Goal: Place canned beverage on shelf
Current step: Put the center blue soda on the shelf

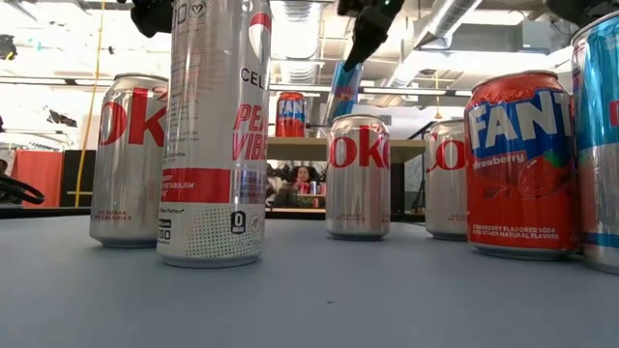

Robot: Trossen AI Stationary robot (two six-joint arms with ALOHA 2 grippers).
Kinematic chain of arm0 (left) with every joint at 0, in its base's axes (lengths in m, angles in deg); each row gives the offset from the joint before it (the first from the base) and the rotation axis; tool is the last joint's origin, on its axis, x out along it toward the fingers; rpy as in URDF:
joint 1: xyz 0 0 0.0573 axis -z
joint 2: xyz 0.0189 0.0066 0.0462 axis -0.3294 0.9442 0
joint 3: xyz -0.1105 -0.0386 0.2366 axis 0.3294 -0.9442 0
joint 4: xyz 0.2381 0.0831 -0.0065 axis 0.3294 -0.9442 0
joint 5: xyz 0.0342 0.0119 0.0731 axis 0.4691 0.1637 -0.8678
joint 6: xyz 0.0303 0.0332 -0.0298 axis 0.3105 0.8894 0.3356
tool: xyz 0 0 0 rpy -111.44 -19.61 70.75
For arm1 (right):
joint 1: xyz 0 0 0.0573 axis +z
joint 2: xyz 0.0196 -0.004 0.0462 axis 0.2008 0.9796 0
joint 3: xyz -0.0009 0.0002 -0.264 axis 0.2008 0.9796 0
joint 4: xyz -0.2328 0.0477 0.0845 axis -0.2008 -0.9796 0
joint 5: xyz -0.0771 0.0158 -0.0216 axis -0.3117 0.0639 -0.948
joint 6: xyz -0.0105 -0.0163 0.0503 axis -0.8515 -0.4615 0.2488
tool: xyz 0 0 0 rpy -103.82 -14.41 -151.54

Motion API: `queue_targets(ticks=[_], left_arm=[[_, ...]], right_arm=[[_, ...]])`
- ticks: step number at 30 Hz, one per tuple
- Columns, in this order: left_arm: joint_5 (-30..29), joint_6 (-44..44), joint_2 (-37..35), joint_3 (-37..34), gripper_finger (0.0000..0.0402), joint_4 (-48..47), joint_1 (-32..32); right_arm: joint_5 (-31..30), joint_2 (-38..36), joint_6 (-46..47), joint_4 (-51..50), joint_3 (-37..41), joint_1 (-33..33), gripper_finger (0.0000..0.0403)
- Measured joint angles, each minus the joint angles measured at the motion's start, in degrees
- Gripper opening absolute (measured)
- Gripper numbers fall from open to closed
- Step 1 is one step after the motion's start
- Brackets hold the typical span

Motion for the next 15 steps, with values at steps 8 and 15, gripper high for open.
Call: queue_targets(ticks=[8, 15], left_arm=[[-1.7, 0.19, 0.02, 0.0, 0.0332, 0.25, 0.0], [-1.74, -0.15, 0.02, 0.0, 0.0332, 0.28, 0.0]], right_arm=[[1.06, 0.07, -2.88, 1.59, -0.1, -1.08, 0.0175], [2.21, 1.82, -3.38, 1.63, -0.12, -2.58, 0.0175]])
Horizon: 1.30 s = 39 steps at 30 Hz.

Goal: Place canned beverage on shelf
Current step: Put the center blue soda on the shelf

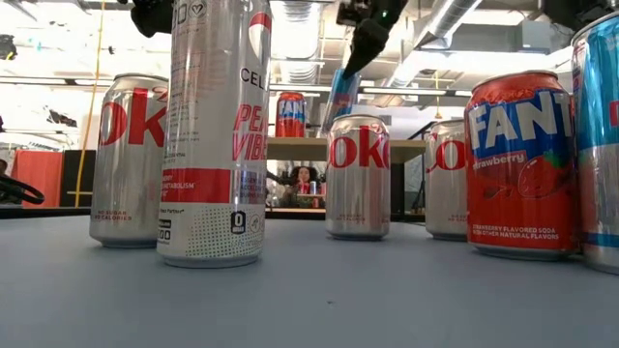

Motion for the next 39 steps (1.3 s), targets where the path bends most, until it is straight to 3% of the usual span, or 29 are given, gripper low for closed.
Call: queue_targets(ticks=[32, 39], left_arm=[[-1.18, 1.86, 0.0, 0.0, 0.0332, 2.62, 0.0], [-1.18, 1.86, 0.01, 0.0, 0.0332, 2.64, 0.0]], right_arm=[[0.76, 0.15, -2.58, -9.64, -1.05, -0.63, 0.0176], [0.56, 0.15, -1.47, -9.06, -1.04, -0.65, 0.0207]])
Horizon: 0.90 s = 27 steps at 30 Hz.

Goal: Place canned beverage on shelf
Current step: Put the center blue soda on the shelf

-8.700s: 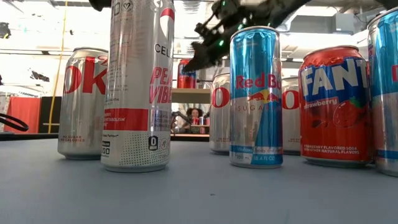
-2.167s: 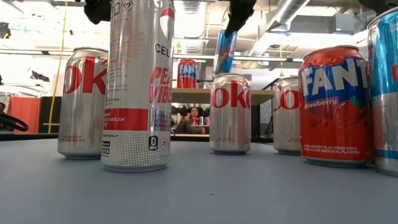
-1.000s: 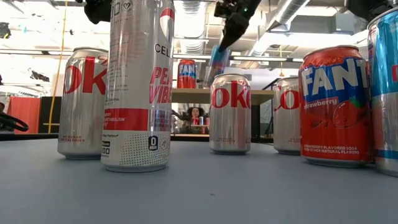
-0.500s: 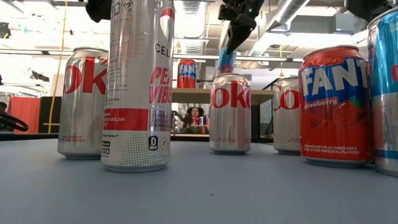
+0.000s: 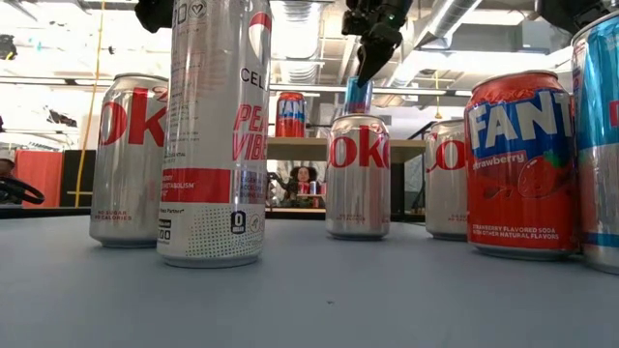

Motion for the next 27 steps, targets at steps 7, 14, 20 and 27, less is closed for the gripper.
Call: queue_targets(ticks=[7, 14, 20, 27], left_arm=[[-0.04, 0.0, -0.01, 0.0, 0.0332, 0.13, 0.0], [-0.04, 0.0, 0.01, 0.0, 0.0332, 0.13, 0.0], [-0.04, 0.0, 0.01, 0.0, 0.0332, 0.18, 0.0], [-0.04, 0.0, 0.0, 0.0, 0.0332, 0.5, 0.0]], right_arm=[[-0.01, 0.0, 1.75, -0.5, 0.0, 0.44, 0.0226], [0.04, 0.0, 3.03, 0.25, -0.02, 0.52, 0.0228], [0.01, 0.0, 5.44, 1.16, -0.04, 0.69, 0.0229], [0.04, 0.0, 6.51, 1.16, -0.04, 0.72, 0.0229]])
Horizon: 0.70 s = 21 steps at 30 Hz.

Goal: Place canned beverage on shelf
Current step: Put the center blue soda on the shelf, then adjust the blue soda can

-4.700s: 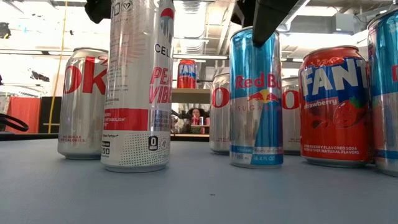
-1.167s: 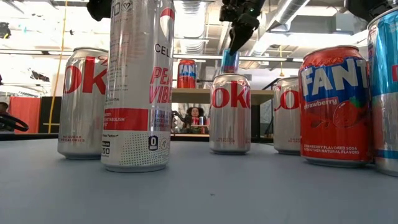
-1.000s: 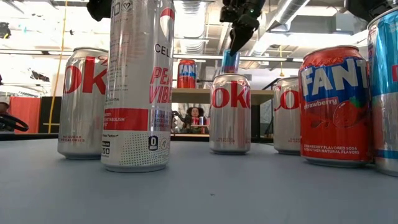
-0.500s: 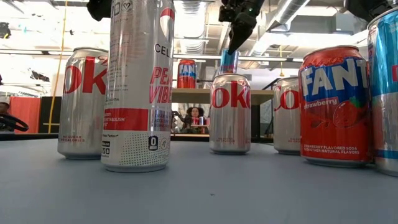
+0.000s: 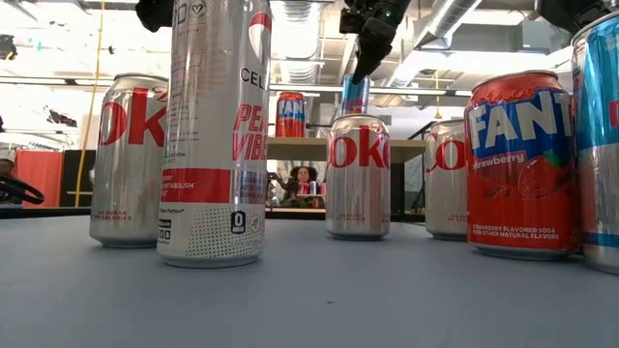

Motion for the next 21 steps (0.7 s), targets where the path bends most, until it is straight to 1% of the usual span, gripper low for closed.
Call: queue_targets(ticks=[7, 15, 18, 21], left_arm=[[0.0, 0.01, -0.01, 0.0, 0.0332, 0.35, 0.0], [0.0, 0.0, -0.01, 0.0, 0.0332, 0.37, 0.0], [0.0, 0.0, 0.01, 0.0, 0.0332, 0.48, 0.0], [0.0, 0.0, 0.01, 0.0, 0.0332, 0.48, 0.0]], right_arm=[[-0.02, 0.0, 1.04, 0.34, 0.0, 0.09, 0.0232], [-0.06, 0.0, 1.61, 1.84, -0.09, 0.07, 0.0285], [-0.06, 0.0, 1.48, 1.84, -0.09, 0.07, 0.0295], [-0.12, 0.0, -1.17, 2.83, -0.09, 0.31, 0.0296]])
